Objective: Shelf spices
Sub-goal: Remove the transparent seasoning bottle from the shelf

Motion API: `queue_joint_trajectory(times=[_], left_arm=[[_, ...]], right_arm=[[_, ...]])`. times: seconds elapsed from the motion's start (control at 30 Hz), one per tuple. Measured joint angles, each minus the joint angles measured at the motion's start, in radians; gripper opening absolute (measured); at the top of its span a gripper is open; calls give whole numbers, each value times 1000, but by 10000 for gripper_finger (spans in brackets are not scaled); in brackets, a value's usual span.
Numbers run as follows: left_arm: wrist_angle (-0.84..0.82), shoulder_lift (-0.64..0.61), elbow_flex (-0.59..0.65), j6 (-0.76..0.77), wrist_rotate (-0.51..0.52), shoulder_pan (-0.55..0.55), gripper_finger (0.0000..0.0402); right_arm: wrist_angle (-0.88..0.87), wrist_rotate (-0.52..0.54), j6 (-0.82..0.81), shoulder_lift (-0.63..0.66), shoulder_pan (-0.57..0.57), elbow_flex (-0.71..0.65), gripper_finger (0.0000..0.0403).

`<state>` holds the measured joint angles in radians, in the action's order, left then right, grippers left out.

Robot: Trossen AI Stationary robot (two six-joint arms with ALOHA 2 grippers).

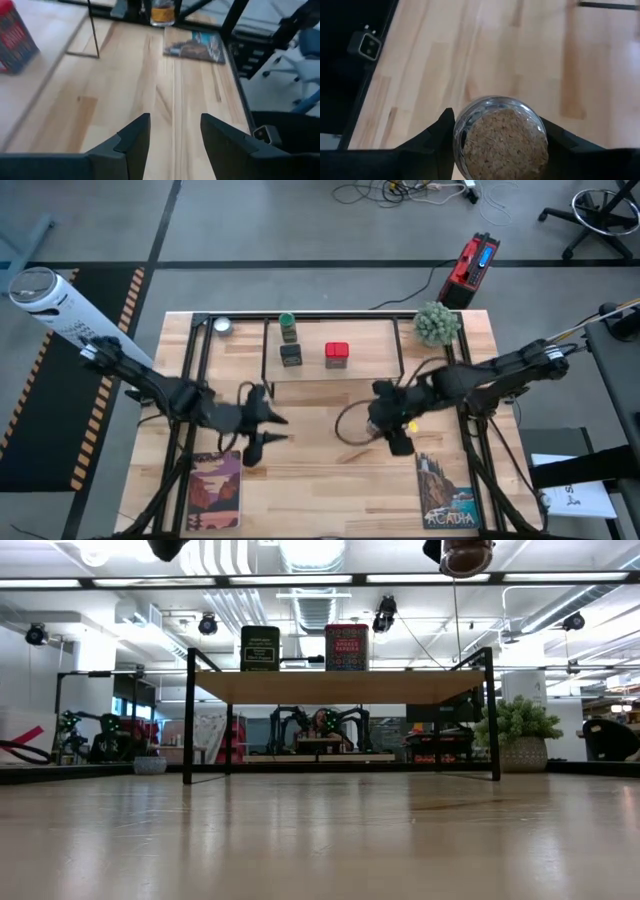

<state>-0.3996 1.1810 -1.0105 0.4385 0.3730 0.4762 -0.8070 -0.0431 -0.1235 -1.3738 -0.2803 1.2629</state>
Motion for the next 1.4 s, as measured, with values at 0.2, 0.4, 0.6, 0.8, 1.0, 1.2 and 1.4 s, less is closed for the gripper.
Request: queue_joint_trajectory(times=[0.2,0.4,0.6,0.8,1.0,1.2,1.4], left_arm=[[65,110,-1,60,85,56,159],[213,194,-1,72,91,81,158],[283,248,-2,119,115,119,157],[283,258,-2,140,146,137,154],[262,239,-2,128,150,138,153],[196,180,-2,126,117,138,150],[138,102,-2,124,114,138,150]], right_arm=[[97,1,-56,-70,-90,-52,181],[213,1,-113,-119,-175,-88,173],[219,47,-214,-158,-273,-112,183],[226,71,-305,-218,-355,-112,177],[273,69,-315,-316,-404,-112,183],[293,24,-274,-373,-414,-109,177],[289,-22,-309,-376,-424,-109,184]])
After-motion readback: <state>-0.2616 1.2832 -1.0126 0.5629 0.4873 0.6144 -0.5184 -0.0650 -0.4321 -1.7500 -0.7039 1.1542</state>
